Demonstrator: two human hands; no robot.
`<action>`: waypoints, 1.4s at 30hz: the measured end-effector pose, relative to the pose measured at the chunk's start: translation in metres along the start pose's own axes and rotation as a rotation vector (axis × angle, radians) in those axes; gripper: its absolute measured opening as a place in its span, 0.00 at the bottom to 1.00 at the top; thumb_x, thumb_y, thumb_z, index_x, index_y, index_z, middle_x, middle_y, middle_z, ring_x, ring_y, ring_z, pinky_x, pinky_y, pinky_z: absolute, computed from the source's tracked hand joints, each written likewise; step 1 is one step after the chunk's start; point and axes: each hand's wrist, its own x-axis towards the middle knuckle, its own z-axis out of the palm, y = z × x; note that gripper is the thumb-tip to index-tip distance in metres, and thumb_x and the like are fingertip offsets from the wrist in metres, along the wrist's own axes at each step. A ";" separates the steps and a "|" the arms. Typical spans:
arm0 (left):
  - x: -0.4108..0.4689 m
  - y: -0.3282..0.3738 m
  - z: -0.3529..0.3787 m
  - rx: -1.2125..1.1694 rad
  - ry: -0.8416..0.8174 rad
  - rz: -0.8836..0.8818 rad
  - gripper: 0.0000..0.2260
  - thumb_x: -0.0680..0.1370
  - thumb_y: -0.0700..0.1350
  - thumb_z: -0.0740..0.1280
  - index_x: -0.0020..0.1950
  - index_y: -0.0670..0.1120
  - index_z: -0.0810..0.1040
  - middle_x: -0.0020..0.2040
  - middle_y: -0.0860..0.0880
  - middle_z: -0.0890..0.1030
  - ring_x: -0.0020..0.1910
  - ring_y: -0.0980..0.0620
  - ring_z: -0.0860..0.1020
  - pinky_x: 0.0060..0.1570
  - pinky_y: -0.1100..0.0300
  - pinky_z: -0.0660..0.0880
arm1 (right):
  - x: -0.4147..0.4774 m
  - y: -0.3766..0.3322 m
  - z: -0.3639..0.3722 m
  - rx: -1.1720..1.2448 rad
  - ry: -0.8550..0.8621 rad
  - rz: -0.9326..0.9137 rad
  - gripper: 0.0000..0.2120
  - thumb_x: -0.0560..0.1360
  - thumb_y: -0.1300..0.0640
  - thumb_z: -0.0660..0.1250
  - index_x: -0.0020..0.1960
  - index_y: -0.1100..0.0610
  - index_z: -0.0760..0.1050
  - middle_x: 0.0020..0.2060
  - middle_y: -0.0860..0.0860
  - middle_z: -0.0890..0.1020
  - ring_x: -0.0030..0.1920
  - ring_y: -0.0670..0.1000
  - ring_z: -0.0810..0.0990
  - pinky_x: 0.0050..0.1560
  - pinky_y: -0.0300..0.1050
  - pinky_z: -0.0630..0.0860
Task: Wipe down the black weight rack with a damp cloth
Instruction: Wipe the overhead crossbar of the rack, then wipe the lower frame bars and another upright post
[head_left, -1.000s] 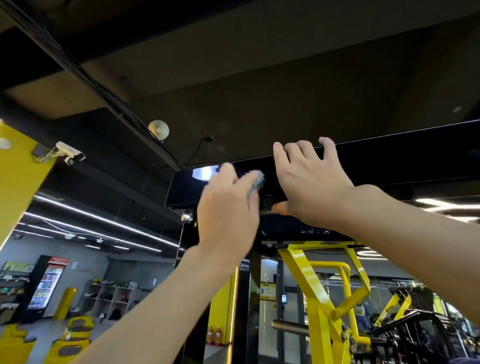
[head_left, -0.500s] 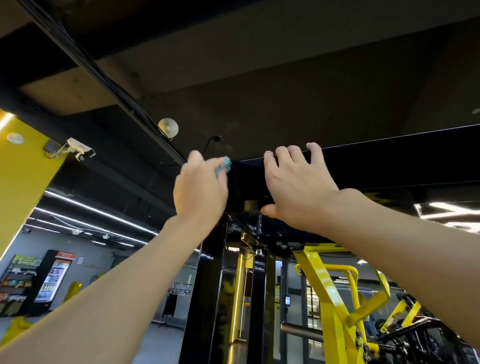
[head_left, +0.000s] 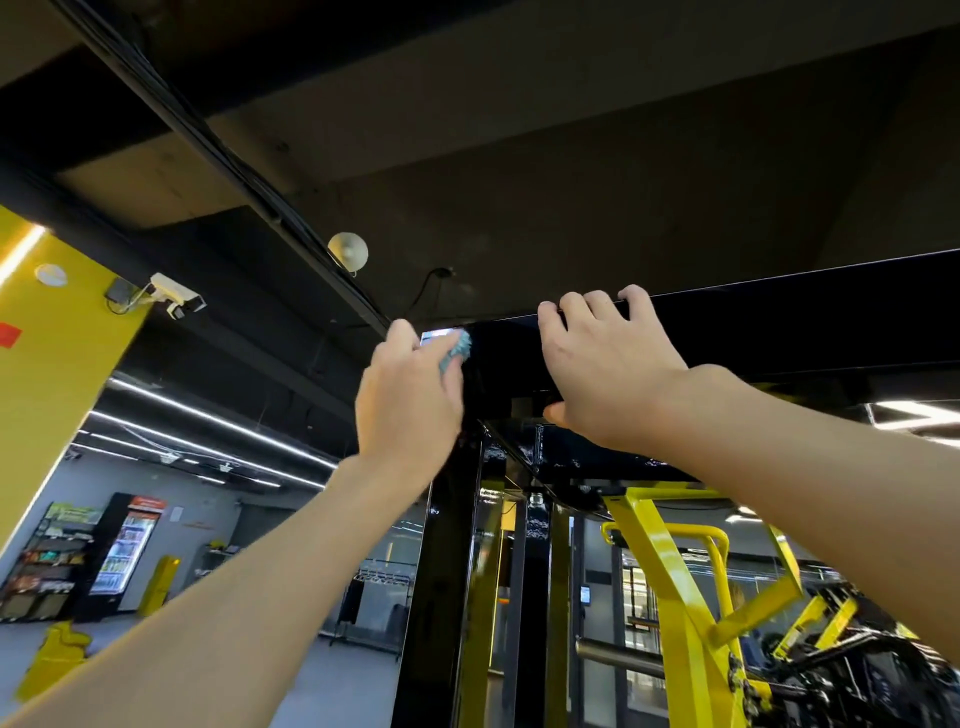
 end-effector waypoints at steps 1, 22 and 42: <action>0.006 -0.007 0.000 0.004 0.000 -0.067 0.13 0.81 0.45 0.65 0.65 0.49 0.80 0.46 0.49 0.68 0.42 0.47 0.73 0.38 0.49 0.76 | 0.000 -0.001 -0.001 -0.002 -0.011 -0.001 0.40 0.75 0.39 0.67 0.75 0.62 0.56 0.67 0.57 0.68 0.67 0.59 0.68 0.70 0.61 0.61; -0.069 -0.003 -0.033 -0.411 -0.127 -0.303 0.10 0.84 0.43 0.60 0.60 0.49 0.79 0.47 0.51 0.76 0.44 0.57 0.76 0.41 0.71 0.70 | -0.014 -0.015 -0.015 0.007 -0.008 -0.054 0.42 0.77 0.40 0.65 0.78 0.61 0.52 0.77 0.60 0.58 0.78 0.59 0.54 0.77 0.59 0.46; -0.314 0.096 -0.133 -0.720 -1.117 -1.308 0.09 0.83 0.49 0.58 0.56 0.53 0.78 0.51 0.53 0.83 0.47 0.52 0.81 0.49 0.53 0.73 | -0.339 -0.164 0.058 1.205 -0.502 0.413 0.14 0.80 0.59 0.62 0.65 0.58 0.70 0.56 0.58 0.73 0.52 0.62 0.76 0.50 0.54 0.73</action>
